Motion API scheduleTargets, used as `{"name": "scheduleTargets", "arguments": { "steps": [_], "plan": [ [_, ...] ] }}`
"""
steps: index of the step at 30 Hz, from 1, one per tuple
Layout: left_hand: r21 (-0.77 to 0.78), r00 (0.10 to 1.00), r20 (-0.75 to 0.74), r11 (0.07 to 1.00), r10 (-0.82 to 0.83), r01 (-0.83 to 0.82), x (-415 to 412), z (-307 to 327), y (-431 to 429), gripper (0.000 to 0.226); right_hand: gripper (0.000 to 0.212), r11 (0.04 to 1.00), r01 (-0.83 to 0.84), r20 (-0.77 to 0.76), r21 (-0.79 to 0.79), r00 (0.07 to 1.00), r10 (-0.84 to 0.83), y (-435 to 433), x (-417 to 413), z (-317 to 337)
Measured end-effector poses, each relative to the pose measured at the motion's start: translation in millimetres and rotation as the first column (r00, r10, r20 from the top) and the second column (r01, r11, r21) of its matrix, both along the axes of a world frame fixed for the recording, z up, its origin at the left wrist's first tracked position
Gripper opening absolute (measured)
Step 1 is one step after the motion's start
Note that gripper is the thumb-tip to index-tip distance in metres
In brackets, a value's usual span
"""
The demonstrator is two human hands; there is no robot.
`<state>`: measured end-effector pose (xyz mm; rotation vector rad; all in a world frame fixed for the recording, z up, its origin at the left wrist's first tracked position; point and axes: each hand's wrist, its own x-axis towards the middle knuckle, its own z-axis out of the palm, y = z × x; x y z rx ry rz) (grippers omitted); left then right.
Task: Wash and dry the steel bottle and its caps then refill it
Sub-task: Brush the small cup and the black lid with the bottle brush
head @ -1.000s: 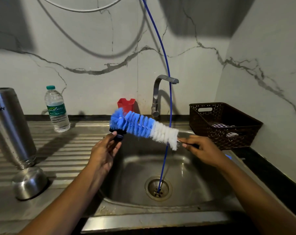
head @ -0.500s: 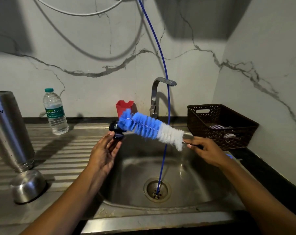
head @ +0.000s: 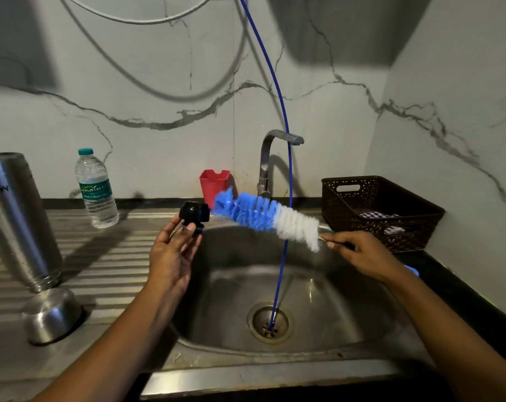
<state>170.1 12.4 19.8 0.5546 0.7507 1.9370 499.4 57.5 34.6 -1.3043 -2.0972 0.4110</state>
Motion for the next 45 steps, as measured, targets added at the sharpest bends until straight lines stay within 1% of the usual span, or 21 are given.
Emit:
{"name": "scheduleTargets", "arguments": {
  "steps": [1,5,8,12,17,21,23,26,27,30,31,34,35,37,39,40,41,42,43,44,45],
  "plan": [
    [0.013,0.999,-0.023,1.0,0.026,-0.026,-1,-1,1,0.031,0.026,1.0,-0.02,-0.026,-0.016,0.999,0.02,-2,2,4],
    [0.063,0.987,-0.128,0.994,0.095,-0.087,5,-4,2,0.039,0.029,0.992,-0.106,-0.015,-0.072,0.994,0.106,-5,-16,4],
    [0.085,0.975,-0.199,0.993,0.102,-0.087,10,-9,2,0.041,0.03,0.981,-0.142,-0.082,-0.133,0.988,0.132,-4,-28,-3],
    [0.097,0.968,-0.201,0.986,0.151,-0.134,4,-7,4,0.041,0.033,0.961,-0.19,-0.202,-0.198,0.968,0.15,-8,-18,5],
    [0.104,0.964,-0.247,0.991,0.103,-0.079,14,-7,-1,0.042,0.033,0.952,-0.227,-0.205,-0.206,0.961,0.185,-8,-35,0],
    [0.104,0.976,-0.185,0.99,0.112,-0.094,4,-3,1,0.04,0.034,0.953,-0.201,-0.253,-0.225,0.957,0.142,-7,-17,7],
    [0.108,0.983,-0.172,0.993,0.067,-0.048,8,-4,0,0.039,0.034,0.956,-0.196,-0.259,-0.22,0.956,0.137,-7,-16,5],
    [0.1,0.978,-0.201,0.992,-0.054,0.075,19,-4,-3,0.041,0.03,0.956,-0.216,-0.276,-0.196,0.948,0.158,-7,-31,0],
    [0.096,0.979,-0.195,0.992,-0.065,0.085,18,-5,-1,0.039,0.029,0.955,-0.223,-0.281,-0.197,0.946,0.163,-6,-31,0],
    [0.098,0.988,-0.136,0.991,-0.075,0.089,6,-5,2,0.024,0.031,0.945,-0.218,-0.304,-0.243,0.942,0.139,-6,-11,6],
    [0.094,0.987,-0.126,0.989,-0.102,0.115,5,-5,3,0.02,0.032,0.944,-0.216,-0.308,-0.251,0.942,0.134,-5,-5,7],
    [0.058,0.961,-0.17,0.971,-0.22,0.232,13,-6,0,0.017,0.032,0.943,-0.225,-0.286,-0.247,0.946,0.151,-4,-12,3],
    [0.044,0.958,-0.16,0.968,-0.239,0.248,16,-6,0,0.018,0.033,0.94,-0.236,-0.282,-0.245,0.945,0.164,-4,-17,1],
    [0.028,0.965,-0.097,0.969,-0.241,0.245,12,-7,2,0.027,0.033,0.94,-0.242,-0.282,-0.243,0.944,0.17,-3,-15,2],
    [0.026,0.967,-0.028,0.967,-0.252,0.253,3,-2,0,0.012,0.032,0.937,-0.23,-0.273,-0.263,0.949,0.156,-4,2,9],
    [0.032,0.962,-0.001,0.961,-0.274,0.274,2,-1,-1,0.031,0.032,0.936,-0.227,-0.265,-0.27,0.952,0.154,-3,10,11],
    [-0.003,0.944,0.0,0.944,-0.331,0.331,2,0,-1,0.052,0.032,0.934,-0.229,-0.259,-0.273,0.953,0.158,-2,14,11],
    [-0.028,0.928,-0.006,0.928,-0.372,0.372,5,-1,-3,0.062,0.032,0.934,-0.228,-0.25,-0.276,0.955,0.159,-2,12,10],
    [-0.049,0.917,-0.007,0.916,-0.399,0.398,8,0,-5,0.056,0.031,0.933,-0.232,-0.234,-0.275,0.957,0.169,-1,7,8],
    [-0.067,0.912,-0.012,0.91,-0.41,0.409,11,-1,-6,0.044,0.029,0.933,-0.237,-0.217,-0.272,0.959,0.181,-1,1,6],
    [-0.093,0.91,-0.014,0.907,-0.414,0.411,12,-1,-5,0.037,0.027,0.934,-0.243,-0.207,-0.264,0.96,0.191,0,-3,4]
  ]
}}
